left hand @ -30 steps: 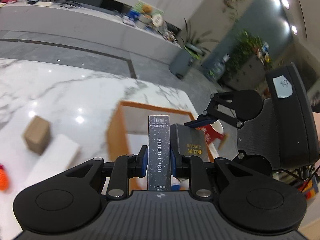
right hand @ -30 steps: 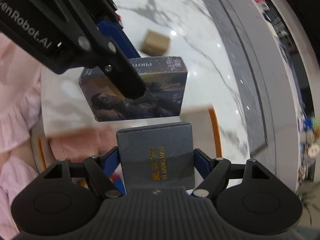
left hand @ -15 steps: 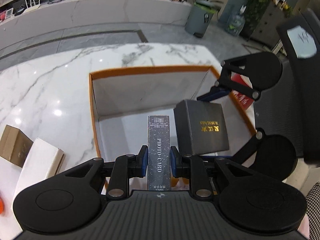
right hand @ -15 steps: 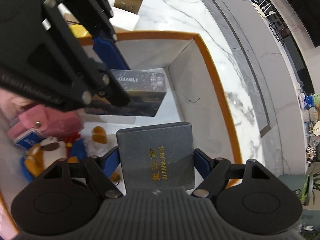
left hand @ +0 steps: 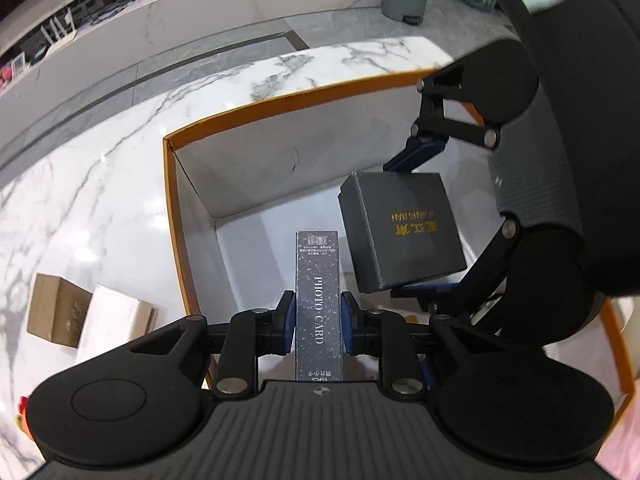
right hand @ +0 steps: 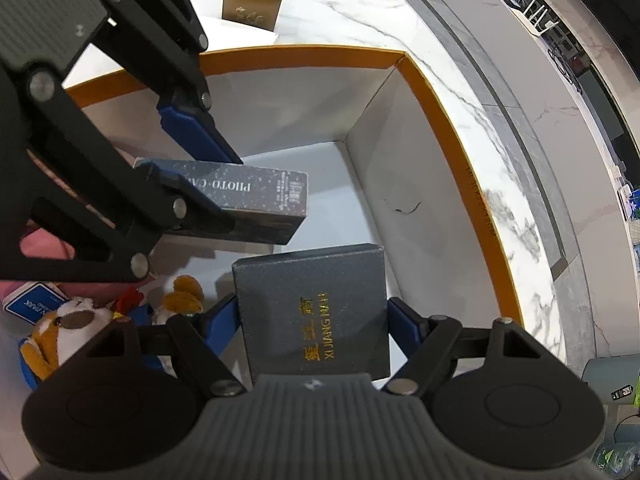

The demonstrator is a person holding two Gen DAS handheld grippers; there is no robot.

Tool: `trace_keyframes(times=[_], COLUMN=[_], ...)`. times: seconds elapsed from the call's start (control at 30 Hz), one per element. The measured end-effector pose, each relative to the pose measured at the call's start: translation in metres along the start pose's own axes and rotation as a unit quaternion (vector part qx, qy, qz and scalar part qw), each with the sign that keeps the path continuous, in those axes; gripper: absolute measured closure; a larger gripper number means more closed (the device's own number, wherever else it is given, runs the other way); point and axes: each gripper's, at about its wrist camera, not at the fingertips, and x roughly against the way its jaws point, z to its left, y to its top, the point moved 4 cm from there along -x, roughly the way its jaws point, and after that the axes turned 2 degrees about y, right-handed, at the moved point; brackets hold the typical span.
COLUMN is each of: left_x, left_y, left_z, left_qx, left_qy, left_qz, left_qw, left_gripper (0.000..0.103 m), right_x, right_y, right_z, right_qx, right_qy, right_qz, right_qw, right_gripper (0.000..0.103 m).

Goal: Organize objects
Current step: 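Lower the photo card into the box and open the left tool while the right tool lowers the book box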

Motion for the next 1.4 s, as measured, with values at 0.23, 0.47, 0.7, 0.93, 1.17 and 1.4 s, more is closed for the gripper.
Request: trace_keyframes(times=[0.23,0.47,0.7,0.93,1.17,1.4], left_x=[0.005,0.055,0.072,0.057,0.053,0.044], left_y=[-0.005,-0.015,-0.023,-0.022,-0.033,-0.039], left_z=[0.003,0.034,0.073,0.09,0.109,0.119], left_qx=[-0.017,0.004,0.068,0.101,0.12,0.141], left_qy=[0.001,-0.056,-0.056,-0.069,-0.08,-0.098], left_qz=[-0.011,-0.086,-0.104,-0.09,-0.084,-0.075], left_qw=[0.9998,0.9947,0.9906,0.9884,0.986,0.9823], left_gripper=[0.074,0.073,0.073,0.073,0.073,0.073], right_x=[0.005,0.009,0.014,0.005,-0.005,-0.02], right_y=[0.0,0.007,0.027,0.046,0.05,0.033], right_z=[0.007,0.014,0.02,0.031,0.023,0.012], right_qx=[-0.007,-0.012,-0.015,-0.003,0.014,0.023], right_qy=[0.001,0.007,0.021,0.03,0.012,0.025], right_qz=[-0.002,-0.008,-0.023,-0.019,0.019,0.078], right_qw=[1.0,1.0,0.999,0.999,1.0,0.996], right_gripper=[0.024,0.024,0.024,0.024,0.024,0.024])
